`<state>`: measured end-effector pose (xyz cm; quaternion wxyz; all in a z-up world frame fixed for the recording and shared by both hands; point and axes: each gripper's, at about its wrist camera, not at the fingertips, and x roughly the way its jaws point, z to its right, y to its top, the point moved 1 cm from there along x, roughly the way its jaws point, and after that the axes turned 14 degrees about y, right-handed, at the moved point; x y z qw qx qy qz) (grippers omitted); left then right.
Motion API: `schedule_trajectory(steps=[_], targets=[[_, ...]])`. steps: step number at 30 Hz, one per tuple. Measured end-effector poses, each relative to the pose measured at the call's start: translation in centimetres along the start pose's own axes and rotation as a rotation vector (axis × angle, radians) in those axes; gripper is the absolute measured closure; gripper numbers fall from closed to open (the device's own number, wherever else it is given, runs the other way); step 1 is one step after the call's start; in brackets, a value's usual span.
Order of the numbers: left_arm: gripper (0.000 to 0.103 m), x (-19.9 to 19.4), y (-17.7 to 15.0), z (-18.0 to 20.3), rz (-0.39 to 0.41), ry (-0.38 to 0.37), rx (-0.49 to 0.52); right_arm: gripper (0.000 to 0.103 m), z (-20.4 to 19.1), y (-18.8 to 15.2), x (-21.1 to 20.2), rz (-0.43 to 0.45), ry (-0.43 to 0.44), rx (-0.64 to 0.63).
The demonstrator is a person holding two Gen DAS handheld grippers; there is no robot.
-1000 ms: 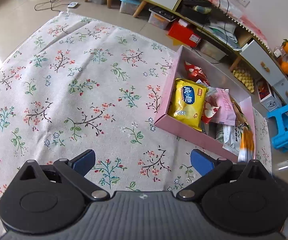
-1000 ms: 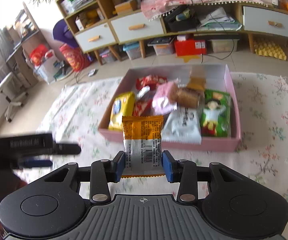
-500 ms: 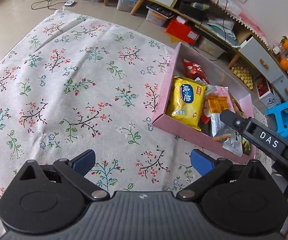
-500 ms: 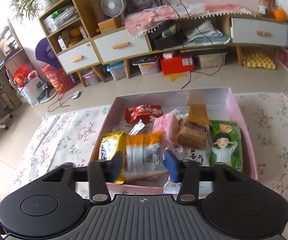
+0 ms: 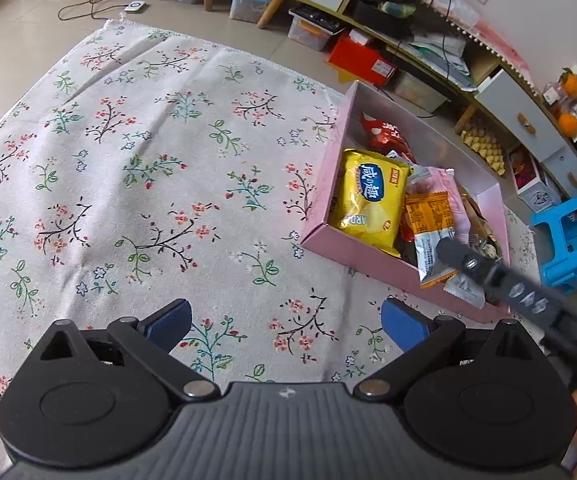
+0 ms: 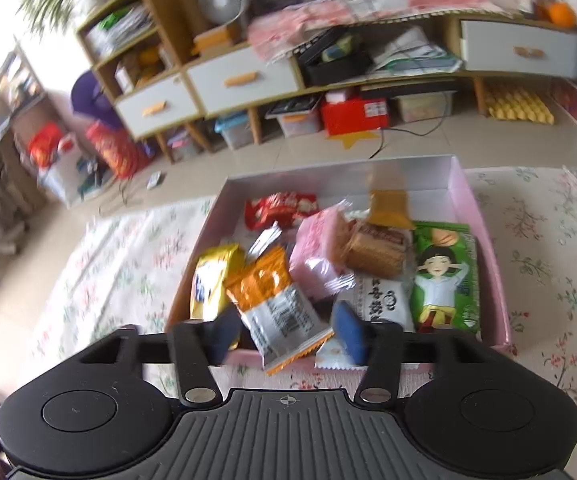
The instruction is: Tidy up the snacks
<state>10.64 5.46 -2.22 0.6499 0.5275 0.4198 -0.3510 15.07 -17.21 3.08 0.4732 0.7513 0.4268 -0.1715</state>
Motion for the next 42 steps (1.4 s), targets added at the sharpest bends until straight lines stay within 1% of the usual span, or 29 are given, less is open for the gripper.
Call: schedule_trajectory(steps=[1,2,5,7,12,14,16,20,25,26,28,30,33,34,35,37,39,40,42], targets=[[0.002,0.0,0.0,-0.1,-0.001,0.001,-0.004,0.069,-0.3,-0.1,0.5,-0.014,-0.015,-0.025],[0.002,0.0,0.1,-0.1,-0.001,0.002,-0.006,0.071,-0.6,-0.2,1.0,-0.025,-0.035,-0.045],[0.002,0.2,0.0,0.0,-0.005,0.006,0.0,0.072,-0.6,0.0,2.0,-0.026,-0.053,-0.055],[0.002,0.2,0.0,0.2,-0.007,0.003,0.006,0.072,-0.1,0.4,2.4,-0.021,-0.051,-0.042],[0.002,0.1,-0.1,0.9,-0.001,-0.001,0.026,0.072,0.8,0.2,4.0,-0.058,-0.104,-0.049],[0.002,0.1,-0.1,1.2,0.0,-0.006,0.037,0.071,0.8,0.3,3.5,-0.055,-0.086,-0.037],[0.002,0.1,-0.3,1.5,0.003,-0.006,0.05,0.068,0.9,0.7,2.2,-0.022,-0.057,-0.014],[0.002,0.1,-0.6,2.2,0.012,0.001,0.081,0.067,2.4,1.1,0.0,0.017,-0.026,0.067],[0.002,-0.2,-1.0,3.5,0.031,-0.017,0.123,0.067,3.6,0.3,-2.6,0.016,-0.006,0.135],[0.002,-0.4,-1.1,3.9,0.038,-0.021,0.135,0.062,3.6,-0.1,-3.2,0.005,-0.003,0.144],[0.002,-0.7,-1.3,4.6,0.048,-0.026,0.161,0.055,3.1,-0.7,-4.0,-0.024,-0.008,0.144],[0.002,-1.0,-1.6,5.0,0.058,-0.025,0.174,0.051,2.4,-1.1,-5.2,-0.034,-0.022,0.129],[0.003,-1.9,-2.0,5.0,0.062,-0.029,0.16,0.043,1.7,-1.3,-7.4,0.004,-0.021,0.137],[0.003,-2.3,-2.2,4.9,0.069,-0.035,0.153,0.037,1.6,-1.4,-8.1,0.019,-0.024,0.151],[0.003,-2.9,-2.4,4.9,0.083,-0.037,0.147,0.034,1.5,-1.7,-8.8,0.033,-0.031,0.165],[0.004,-4.0,-3.0,4.9,0.111,-0.032,0.155,0.033,1.0,-2.7,-10.0,0.046,-0.05,0.167],[0.004,-5.1,-3.8,4.7,0.143,-0.023,0.167,0.026,0.4,-3.7,-11.1,0.05,-0.071,0.167],[0.003,-5.6,-4.4,4.5,0.157,-0.024,0.169,0.024,0.1,-4.2,-11.7,0.055,-0.073,0.166],[0.002,-6.6,-5.9,3.8,0.188,-0.015,0.172,0.024,-0.4,-5.2,-13.0,0.069,-0.062,0.151]])
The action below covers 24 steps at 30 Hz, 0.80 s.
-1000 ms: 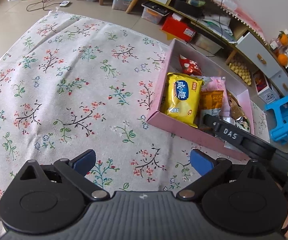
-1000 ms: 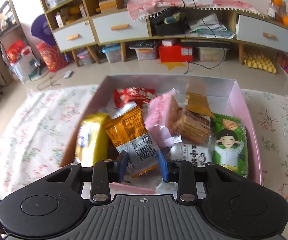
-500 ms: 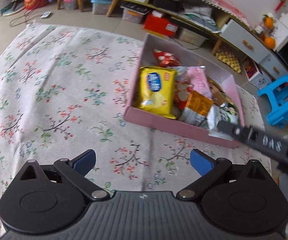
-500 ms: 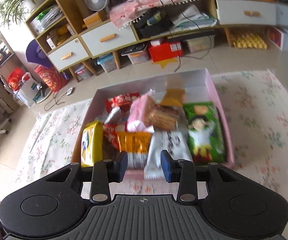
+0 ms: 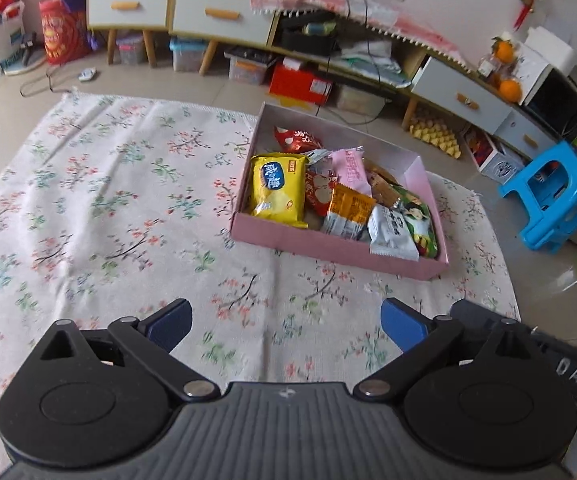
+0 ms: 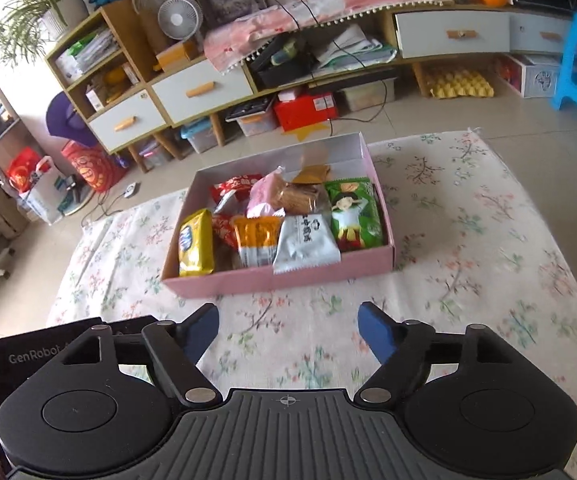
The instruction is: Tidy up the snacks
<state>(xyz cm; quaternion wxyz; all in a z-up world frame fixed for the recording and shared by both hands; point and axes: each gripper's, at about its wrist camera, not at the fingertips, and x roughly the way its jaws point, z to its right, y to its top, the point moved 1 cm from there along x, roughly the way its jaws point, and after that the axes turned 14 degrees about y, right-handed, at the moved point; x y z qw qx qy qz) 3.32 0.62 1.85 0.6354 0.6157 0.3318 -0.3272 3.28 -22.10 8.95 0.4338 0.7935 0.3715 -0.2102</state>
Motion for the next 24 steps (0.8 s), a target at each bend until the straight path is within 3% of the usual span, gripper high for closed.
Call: schedule_trajectory(steps=[4,9,13,24], targets=[[0.001,-2.1,-3.1,-0.4,0.073,0.071,0.069,0.016,-0.5,-2.6,-2.9,0.019,0.008,-0.019],[0.001,-3.0,-4.9,-0.2,0.124,0.164,0.124,0.016,-1.3,-5.2,-4.1,-0.008,-0.045,-0.11],[0.001,-2.7,-5.0,0.0,0.117,0.176,0.145,0.013,-1.4,-6.0,-4.3,-0.008,-0.118,-0.169],[0.001,-2.4,-5.2,0.3,0.119,0.188,0.145,0.012,-1.4,-6.2,-2.7,-0.05,-0.178,-0.194]])
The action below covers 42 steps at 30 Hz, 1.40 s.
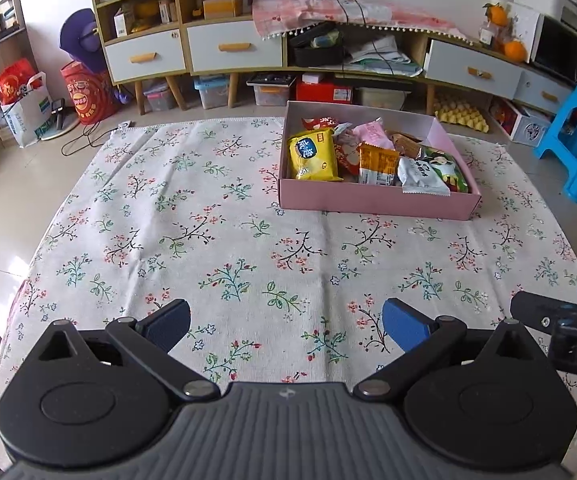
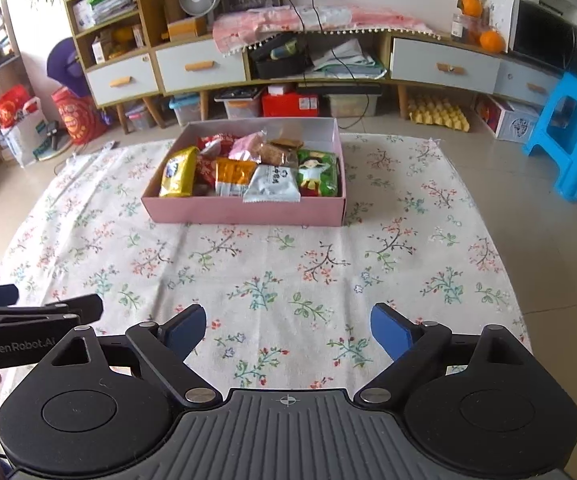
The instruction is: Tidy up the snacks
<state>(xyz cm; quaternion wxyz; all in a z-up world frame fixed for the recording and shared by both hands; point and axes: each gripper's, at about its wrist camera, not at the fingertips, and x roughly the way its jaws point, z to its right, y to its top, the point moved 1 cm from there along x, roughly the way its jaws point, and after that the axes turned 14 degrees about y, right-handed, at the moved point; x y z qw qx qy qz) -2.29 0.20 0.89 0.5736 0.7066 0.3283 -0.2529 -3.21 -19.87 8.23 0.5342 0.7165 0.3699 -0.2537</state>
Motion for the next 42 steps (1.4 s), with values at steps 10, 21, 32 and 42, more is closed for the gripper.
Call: schedule_trajectory(steps=[10,21,32,42], targets=[[0.001,0.6,0.1,-0.1,-0.023,-0.016,0.01,0.011,0.5,0.3,1.3,-0.018,0.01,0.02],[0.001,1.1,0.4,-0.4,-0.052,-0.032,-0.008,0.011,0.5,0.6,1.9,-0.026,0.009,0.021],[0.0,0.8,0.4,0.3,-0.031,-0.044,0.029,0.011,0.8,0.7,1.6,-0.01,0.015,0.032],[0.0,0.0,0.8,0.5,0.044,-0.066,0.025,0.011,1.0,1.0,1.0,0.029,0.018,0.04]])
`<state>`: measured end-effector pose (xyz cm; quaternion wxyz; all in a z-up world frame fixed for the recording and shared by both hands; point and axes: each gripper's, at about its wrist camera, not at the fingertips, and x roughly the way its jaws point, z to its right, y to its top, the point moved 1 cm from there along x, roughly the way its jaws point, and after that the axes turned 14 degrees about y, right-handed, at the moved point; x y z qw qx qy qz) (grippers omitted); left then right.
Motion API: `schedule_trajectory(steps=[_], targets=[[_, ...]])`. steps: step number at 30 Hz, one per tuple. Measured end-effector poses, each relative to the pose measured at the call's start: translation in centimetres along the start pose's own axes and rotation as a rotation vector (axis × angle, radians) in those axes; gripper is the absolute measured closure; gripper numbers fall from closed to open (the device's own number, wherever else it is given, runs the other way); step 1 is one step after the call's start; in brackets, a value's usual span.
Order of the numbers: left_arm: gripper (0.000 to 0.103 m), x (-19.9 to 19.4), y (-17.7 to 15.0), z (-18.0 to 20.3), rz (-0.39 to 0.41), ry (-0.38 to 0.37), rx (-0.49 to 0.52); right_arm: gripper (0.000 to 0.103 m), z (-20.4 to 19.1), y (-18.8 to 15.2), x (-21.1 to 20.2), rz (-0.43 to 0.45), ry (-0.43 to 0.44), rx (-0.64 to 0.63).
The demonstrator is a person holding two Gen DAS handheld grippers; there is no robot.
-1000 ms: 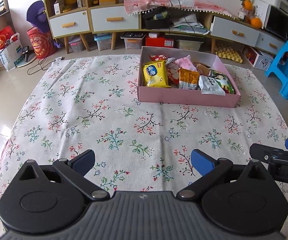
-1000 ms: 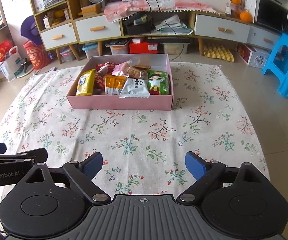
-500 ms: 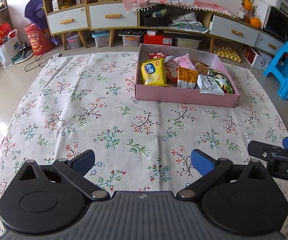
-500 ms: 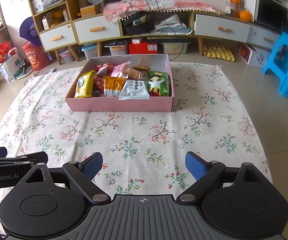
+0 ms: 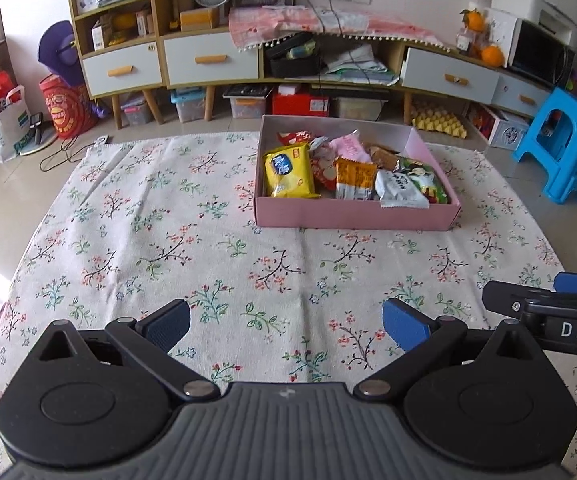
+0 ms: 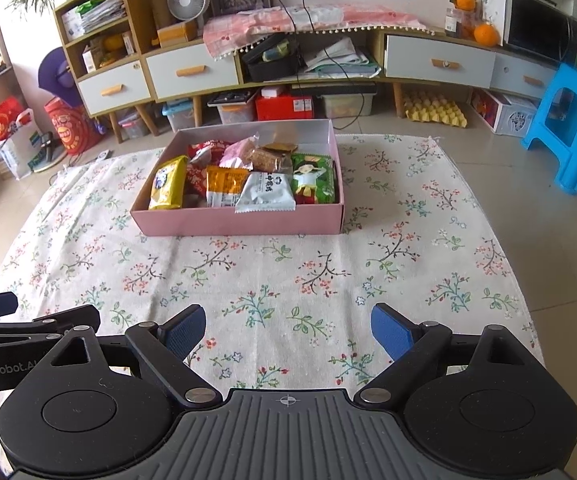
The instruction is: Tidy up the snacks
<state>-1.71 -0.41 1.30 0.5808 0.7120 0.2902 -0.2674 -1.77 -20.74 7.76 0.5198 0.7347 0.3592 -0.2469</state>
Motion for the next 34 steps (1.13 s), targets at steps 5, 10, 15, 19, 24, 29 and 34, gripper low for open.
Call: schedule_trajectory(steps=[5,10,15,19,24,29,34], targets=[[0.0,0.15,0.05,0.07,-0.009,-0.015,0.0,0.011,-0.21,-0.07,0.24,-0.009,-0.001,-0.015],[0.0,0.05,-0.02,0.04,-0.004,-0.023,-0.004,0.011,-0.23,-0.13,0.31,-0.013,0.0,-0.017],[0.0,-0.26,-0.09,0.17,0.007,-0.039,-0.007,0.011,-0.28,-0.15,0.38,-0.016,0.001,-0.019],[0.0,-0.17,-0.07,0.29,-0.002,-0.061,-0.009,0.011,-0.47,-0.27,0.54,-0.025,-0.002,-0.034],[0.0,-0.06,-0.07,0.22,-0.008,-0.059,-0.019,0.011,-0.41,-0.26,0.49,-0.025,0.003,-0.031],[0.0,-0.21,-0.07,0.26,-0.002,-0.055,-0.02,0.011,-0.49,-0.26,0.53,-0.028,0.001,-0.037],[0.0,-0.23,-0.07,0.28,-0.002,-0.055,-0.02,0.011,-0.54,-0.28,0.55,-0.029,-0.002,-0.037]])
